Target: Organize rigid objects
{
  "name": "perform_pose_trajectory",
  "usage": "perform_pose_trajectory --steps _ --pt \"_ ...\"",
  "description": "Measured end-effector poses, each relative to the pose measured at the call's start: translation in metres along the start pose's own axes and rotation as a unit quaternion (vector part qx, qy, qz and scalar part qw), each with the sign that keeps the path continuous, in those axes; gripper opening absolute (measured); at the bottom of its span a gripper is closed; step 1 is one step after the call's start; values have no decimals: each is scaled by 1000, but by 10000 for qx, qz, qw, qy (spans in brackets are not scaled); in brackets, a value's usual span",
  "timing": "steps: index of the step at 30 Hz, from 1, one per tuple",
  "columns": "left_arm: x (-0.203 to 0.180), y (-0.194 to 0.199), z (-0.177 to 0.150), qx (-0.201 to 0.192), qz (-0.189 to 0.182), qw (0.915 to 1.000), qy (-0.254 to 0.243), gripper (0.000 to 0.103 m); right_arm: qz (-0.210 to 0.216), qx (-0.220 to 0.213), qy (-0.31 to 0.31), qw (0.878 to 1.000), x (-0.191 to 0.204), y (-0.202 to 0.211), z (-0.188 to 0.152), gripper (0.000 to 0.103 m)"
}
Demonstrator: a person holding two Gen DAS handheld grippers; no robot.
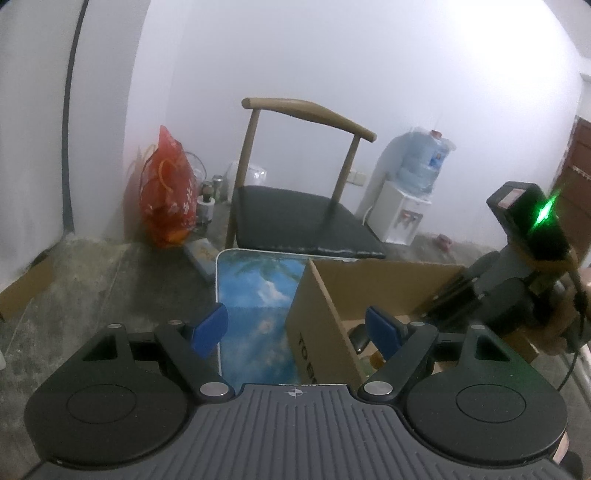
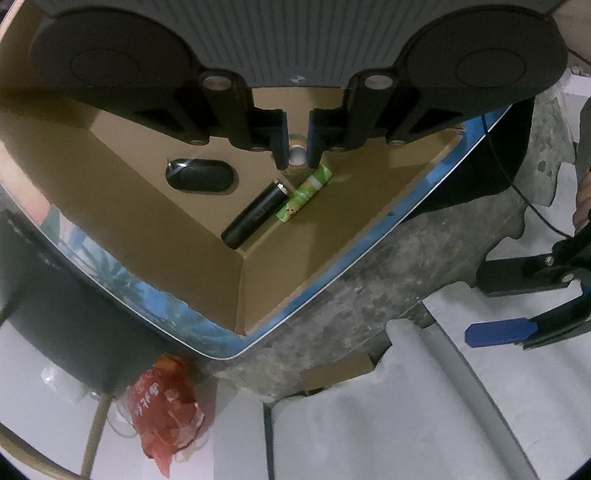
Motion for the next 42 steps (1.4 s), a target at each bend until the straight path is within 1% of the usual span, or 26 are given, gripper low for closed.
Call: perform_pose_trajectory --steps 5,8,10,14,17,18,19,21,22,24,26,28,31,34,37,41,42 --pt "-1 5 1 -26 -1 10000 -5 82 48 -46 -332 9994 -7 8 -4 14" --pt "-3 12 0 -57 21 10000 -17 82 24 -207 -510 9985 -9 23 -8 14" --pt "-4 18 -1 -89 29 10000 -28 82 -16 -388 -626 9973 -8 39 -12 14" --pt "-9 36 -7 -153 -20 9999 -63 82 -85 -927 -963 9910 3 85 -32 14" --pt "-13 52 -18 -110 -77 9998 -134 83 -154 -1479 -1114 9826 22 128 -59 14" --pt "-14 57 -24 -66 -89 9998 -171 83 -169 -1695 -1190 9782 32 142 -73 15" --pt "-14 61 -29 -16 -90 9998 -198 83 -171 -1877 -1270 9738 40 153 -86 17" --pt "-16 69 -43 132 -94 9995 -264 83 -141 -2170 -1426 9656 56 165 -109 26" --pt "-17 73 -52 224 -105 9992 -306 83 -99 -2315 -1535 9606 67 167 -125 29" --pt "-21 78 -69 411 -152 9981 -439 84 -52 -2474 -1721 9535 86 161 -148 42" --pt "-27 82 -87 621 -224 9960 -607 85 -43 -2571 -1832 9489 103 149 -165 48" --pt "-35 84 -109 878 -374 9924 -777 85 42 -2649 -1926 9448 123 131 -177 48" --pt "-46 81 -140 1202 -640 9857 -996 89 289 -2724 -2077 9391 142 101 -182 48" --pt "-53 72 -166 1481 -677 9791 -1215 89 400 -2634 -2384 9339 150 70 -184 51" --pt "-53 61 -183 1540 -526 9761 -1439 89 541 -2512 -2712 9276 147 47 -184 52" --pt "-54 46 -197 1276 -181 9736 -1883 86 536 -2376 -2966 9234 148 27 -179 52" --pt "-55 46 -202 1262 -119 9723 -1963 83 509 -2334 -3021 9229 153 24 -179 52"
Point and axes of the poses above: each gripper's, at about its wrist camera, not at the fingertips, and y roughly against the way its jaws point, x to its left, z to its top, the point moved 4 cm from there along -y, roughly the way its jaws point, and after that the axes turned 15 degrees about y, right-handed, at the moved point
